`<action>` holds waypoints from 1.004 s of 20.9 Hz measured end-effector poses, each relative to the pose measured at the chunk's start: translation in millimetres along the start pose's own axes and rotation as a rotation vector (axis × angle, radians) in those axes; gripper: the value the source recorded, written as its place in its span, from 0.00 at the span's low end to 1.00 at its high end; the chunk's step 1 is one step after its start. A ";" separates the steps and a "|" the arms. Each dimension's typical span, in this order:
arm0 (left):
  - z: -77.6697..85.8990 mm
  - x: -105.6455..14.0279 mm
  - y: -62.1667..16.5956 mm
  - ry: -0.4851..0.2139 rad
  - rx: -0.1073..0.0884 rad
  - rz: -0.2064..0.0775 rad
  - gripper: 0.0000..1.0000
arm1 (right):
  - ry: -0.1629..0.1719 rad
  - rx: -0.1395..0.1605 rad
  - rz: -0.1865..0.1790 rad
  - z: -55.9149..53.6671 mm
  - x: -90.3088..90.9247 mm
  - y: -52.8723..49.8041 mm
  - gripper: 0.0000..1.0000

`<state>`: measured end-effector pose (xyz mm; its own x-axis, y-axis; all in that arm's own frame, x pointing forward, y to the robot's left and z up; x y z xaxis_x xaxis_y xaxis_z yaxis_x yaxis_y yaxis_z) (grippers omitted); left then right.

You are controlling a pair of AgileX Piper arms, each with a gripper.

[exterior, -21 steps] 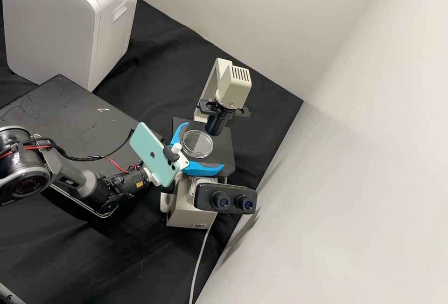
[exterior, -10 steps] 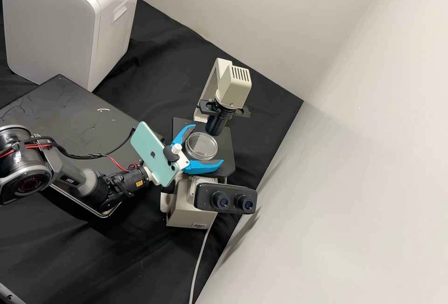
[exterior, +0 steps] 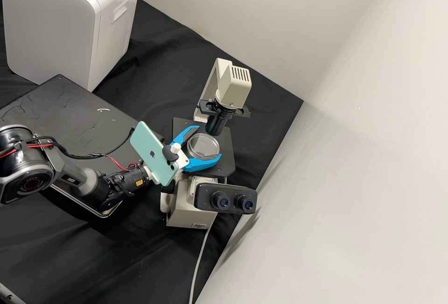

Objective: Place the petri dish on the bench

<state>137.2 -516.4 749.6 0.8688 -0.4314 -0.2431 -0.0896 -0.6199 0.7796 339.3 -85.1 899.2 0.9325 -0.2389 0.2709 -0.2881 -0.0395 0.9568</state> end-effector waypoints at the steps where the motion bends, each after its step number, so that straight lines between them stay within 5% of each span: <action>1: 0.0 0.0 0.0 0.000 0.000 0.000 1.00 | 0.000 0.002 0.000 0.0 0.0 0.0 0.00; 11: -0.1 0.0 0.0 0.001 0.000 0.000 1.00 | 0.000 0.019 0.000 0.0 0.0 0.0 0.00; 12: -0.1 0.0 0.0 0.001 0.000 0.000 1.00 | 0.000 0.019 0.000 0.0 0.0 0.0 1.00; 16: -0.1 0.0 0.0 0.001 0.000 0.000 1.00 | -0.011 0.034 0.013 -1.3 0.1 -1.5 1.00; 21: -0.1 0.0 0.0 0.001 0.000 0.000 1.00 | -0.018 0.004 0.025 -3.7 0.1 -4.0 1.00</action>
<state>137.2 -516.4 749.6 0.8691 -0.4310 -0.2427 -0.0897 -0.6199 0.7795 341.3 -81.4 895.8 0.9210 -0.2571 0.2928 -0.3121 -0.0367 0.9493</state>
